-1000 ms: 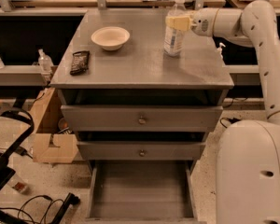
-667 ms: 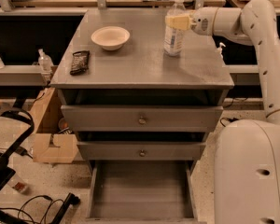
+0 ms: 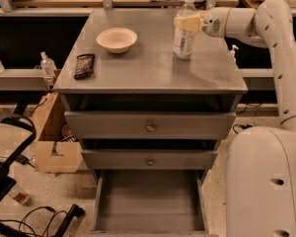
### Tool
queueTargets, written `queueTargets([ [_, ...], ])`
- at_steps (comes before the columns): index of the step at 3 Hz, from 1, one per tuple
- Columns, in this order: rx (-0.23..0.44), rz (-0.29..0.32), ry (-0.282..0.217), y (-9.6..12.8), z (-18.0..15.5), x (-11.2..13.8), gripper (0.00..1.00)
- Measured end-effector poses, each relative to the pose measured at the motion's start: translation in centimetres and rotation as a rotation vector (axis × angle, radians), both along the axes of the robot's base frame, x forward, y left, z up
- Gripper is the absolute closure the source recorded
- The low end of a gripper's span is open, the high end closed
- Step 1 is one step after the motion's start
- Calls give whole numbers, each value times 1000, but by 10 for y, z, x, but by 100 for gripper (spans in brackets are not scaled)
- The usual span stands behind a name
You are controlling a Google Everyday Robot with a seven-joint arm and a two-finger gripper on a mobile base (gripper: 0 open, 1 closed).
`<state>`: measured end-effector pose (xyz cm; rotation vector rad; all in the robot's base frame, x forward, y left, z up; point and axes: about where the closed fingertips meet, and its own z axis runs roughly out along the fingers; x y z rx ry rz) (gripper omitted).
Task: Pick blue plastic bottle from bottom drawer and place on counter
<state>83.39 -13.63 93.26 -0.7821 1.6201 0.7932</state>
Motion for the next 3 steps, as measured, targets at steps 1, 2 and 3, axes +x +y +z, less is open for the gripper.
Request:
queueTargets([
  [1,0,0,0,0,0,0,14],
  [2,1,5,2,4,-1,1,0],
  [3,1,5,2,4,-1,1,0],
])
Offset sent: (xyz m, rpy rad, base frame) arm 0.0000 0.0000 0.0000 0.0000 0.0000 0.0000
